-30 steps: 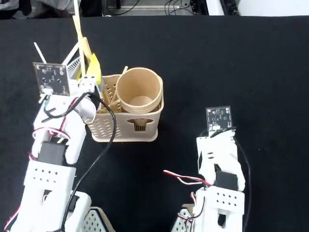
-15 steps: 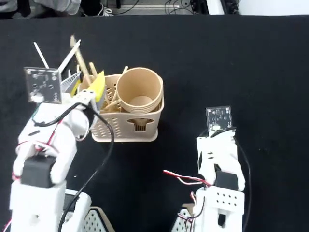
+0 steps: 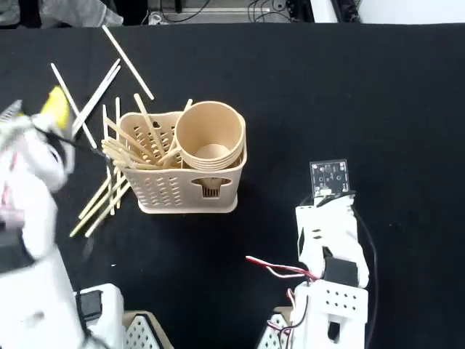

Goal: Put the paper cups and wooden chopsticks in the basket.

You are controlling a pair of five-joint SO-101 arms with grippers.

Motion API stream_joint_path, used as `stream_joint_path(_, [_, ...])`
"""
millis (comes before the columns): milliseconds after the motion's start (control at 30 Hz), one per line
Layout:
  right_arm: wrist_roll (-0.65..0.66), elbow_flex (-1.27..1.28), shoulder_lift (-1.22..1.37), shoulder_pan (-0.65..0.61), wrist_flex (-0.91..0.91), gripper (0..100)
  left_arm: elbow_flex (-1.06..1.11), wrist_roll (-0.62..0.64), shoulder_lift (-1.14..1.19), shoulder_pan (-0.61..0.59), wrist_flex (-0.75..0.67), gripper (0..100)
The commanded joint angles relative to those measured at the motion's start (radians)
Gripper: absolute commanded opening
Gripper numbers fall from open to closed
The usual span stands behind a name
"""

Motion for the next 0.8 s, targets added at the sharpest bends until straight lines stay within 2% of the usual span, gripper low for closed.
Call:
stream_joint_path(0, [-0.005, -0.004, -0.015, 0.008, -0.014, 1.2, -0.219, -0.052, 0.301, -0.104, 0.084, 20])
stream_joint_path(300, [-0.005, -0.004, -0.015, 0.008, -0.014, 1.2, -0.587, -0.064, 0.918, -0.148, 0.121, 20])
stream_joint_path(767, [-0.005, -0.004, -0.015, 0.008, -0.014, 1.2, -1.296, -0.302, 1.686, -0.084, 0.359, 20])
